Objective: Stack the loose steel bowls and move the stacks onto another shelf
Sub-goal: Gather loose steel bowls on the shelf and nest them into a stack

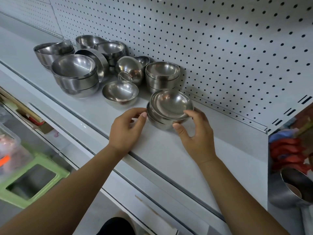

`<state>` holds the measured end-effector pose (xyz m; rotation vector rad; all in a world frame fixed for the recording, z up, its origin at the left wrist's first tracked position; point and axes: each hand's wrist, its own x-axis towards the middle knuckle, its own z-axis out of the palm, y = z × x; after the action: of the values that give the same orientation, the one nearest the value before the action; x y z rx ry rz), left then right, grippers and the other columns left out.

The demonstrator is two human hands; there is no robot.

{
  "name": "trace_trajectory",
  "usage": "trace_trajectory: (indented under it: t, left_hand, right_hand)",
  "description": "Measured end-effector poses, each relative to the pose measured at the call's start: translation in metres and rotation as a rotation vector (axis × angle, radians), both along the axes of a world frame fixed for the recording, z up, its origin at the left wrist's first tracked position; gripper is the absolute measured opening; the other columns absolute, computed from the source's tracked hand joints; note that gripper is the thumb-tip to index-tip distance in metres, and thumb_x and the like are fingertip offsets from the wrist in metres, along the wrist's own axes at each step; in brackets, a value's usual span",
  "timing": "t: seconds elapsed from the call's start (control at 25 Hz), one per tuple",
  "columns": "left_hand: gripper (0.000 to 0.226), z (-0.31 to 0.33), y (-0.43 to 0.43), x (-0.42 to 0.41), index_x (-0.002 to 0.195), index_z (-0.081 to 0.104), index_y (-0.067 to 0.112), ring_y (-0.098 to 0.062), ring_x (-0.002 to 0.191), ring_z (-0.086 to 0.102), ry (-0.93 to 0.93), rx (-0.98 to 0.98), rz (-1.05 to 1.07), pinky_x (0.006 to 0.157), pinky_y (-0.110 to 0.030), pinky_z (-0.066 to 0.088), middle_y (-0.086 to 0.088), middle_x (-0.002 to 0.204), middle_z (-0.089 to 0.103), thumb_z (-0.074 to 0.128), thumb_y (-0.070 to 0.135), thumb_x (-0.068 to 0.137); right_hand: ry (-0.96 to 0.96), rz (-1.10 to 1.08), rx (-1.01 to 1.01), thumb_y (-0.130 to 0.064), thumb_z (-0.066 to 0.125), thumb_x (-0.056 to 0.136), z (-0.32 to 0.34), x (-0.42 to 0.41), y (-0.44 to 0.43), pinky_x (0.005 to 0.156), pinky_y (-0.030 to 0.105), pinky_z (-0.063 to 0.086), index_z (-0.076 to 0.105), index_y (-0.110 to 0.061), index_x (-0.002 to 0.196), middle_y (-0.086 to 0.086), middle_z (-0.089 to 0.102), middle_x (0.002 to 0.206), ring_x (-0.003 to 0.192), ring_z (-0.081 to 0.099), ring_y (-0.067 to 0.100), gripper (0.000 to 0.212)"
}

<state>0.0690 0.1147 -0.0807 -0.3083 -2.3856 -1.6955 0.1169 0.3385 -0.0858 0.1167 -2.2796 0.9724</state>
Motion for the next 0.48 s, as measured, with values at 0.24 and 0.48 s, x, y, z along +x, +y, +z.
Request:
trace_trajectory:
  t: [0.24,0.48]
  left_hand:
    - [0.037,0.001,0.000,-0.002,0.120,0.069,0.046,-0.002,0.115,0.064,-0.096,0.034,-0.057,0.107,-0.039,0.048,0.025,0.116,0.071,0.046,0.060,0.094]
    - [0.040,0.000,-0.001,-0.005,0.112,0.074,0.044,-0.003,0.106,0.067,-0.066,-0.007,-0.044,0.100,-0.042,0.052,0.025,0.107,0.074,0.044,0.061,0.092]
  right_hand:
    - [-0.090,-0.022,-0.063,-0.058,0.068,0.089,0.007,0.004,-0.004,0.100,0.011,0.036,0.061,-0.017,0.135,-0.015,0.054,0.131,0.131,0.053,0.016,0.062]
    - [-0.205,0.001,-0.133,-0.045,0.075,0.090,0.006,0.000,-0.019,0.096,0.001,0.030,0.058,-0.022,0.134,-0.020,0.051,0.131,0.129,0.049,0.010,0.053]
